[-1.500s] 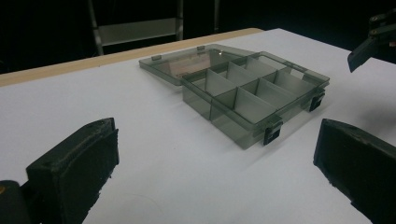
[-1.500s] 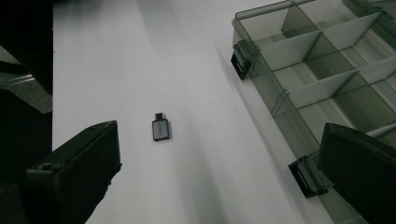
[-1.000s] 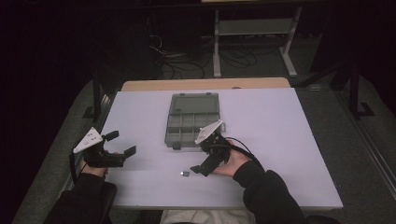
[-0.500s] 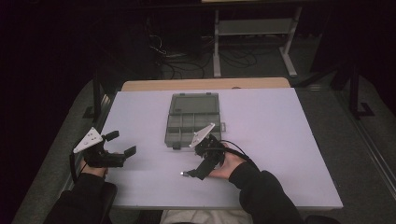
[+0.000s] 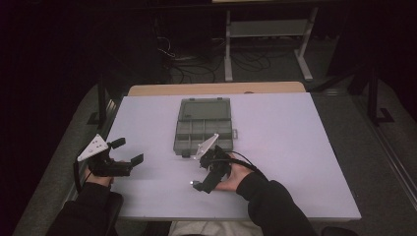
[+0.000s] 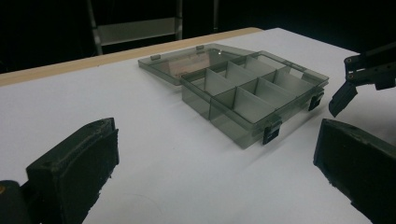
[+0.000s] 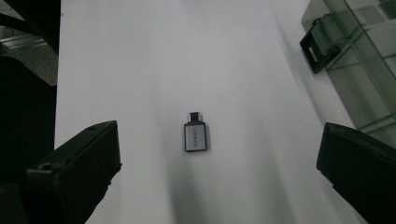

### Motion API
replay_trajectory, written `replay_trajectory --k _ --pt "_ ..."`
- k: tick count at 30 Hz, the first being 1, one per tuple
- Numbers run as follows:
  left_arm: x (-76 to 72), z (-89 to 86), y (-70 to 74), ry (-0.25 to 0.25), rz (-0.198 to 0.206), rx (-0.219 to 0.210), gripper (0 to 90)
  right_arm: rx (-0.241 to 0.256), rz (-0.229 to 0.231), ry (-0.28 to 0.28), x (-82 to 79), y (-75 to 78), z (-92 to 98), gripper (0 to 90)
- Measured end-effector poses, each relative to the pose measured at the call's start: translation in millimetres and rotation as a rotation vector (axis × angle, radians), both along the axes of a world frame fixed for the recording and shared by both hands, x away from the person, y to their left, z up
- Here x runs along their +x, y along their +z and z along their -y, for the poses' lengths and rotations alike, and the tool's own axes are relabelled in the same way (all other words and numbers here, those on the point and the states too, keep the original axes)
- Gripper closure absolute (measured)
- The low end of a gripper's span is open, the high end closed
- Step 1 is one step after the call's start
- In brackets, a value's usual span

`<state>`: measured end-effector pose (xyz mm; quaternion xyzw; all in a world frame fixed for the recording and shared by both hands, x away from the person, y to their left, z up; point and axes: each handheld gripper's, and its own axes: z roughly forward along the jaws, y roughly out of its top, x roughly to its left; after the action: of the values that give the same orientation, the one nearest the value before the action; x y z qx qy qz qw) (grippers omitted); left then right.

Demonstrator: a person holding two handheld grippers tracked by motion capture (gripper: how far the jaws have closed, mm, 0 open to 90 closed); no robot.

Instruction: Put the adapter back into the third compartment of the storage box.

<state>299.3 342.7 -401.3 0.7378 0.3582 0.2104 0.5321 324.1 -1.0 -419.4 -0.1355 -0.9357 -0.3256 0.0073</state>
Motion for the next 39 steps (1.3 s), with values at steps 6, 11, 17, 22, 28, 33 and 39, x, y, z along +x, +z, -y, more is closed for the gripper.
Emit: replay_trajectory --k 6,11,17,22,28,33,39 --pt "0.0 0.0 0.0 0.0 0.0 -0.001 0.0 -0.012 0.001 0.013 -0.6 -3.6 -5.5 0.0" --pt "-0.1 0.0 0.0 0.0 -0.001 -0.001 0.0 -0.024 -0.003 0.018 -0.5 -6.0 -7.8 0.0" --pt "0.1 -0.1 0.0 -0.001 -0.001 -0.001 0.0 -0.035 -0.022 0.034 -0.6 -8.3 -10.1 7.5" --pt "0.1 -0.2 0.0 0.002 -0.001 -0.002 0.0 -0.043 -0.033 0.051 -2.4 -10.1 -12.8 14.1" --pt "0.0 -0.2 0.0 0.001 -0.002 -0.002 0.0 -0.065 -0.035 0.077 -4.3 -11.7 -16.1 29.5" --pt "0.1 -0.3 0.0 0.001 -0.001 -0.001 0.0 -0.079 -0.023 0.083 -5.9 -13.4 -17.8 41.0" --pt "0.0 -0.3 0.0 0.001 -0.001 -0.001 0.0 -0.081 -0.011 0.09 -7.4 -14.2 -20.3 55.0"
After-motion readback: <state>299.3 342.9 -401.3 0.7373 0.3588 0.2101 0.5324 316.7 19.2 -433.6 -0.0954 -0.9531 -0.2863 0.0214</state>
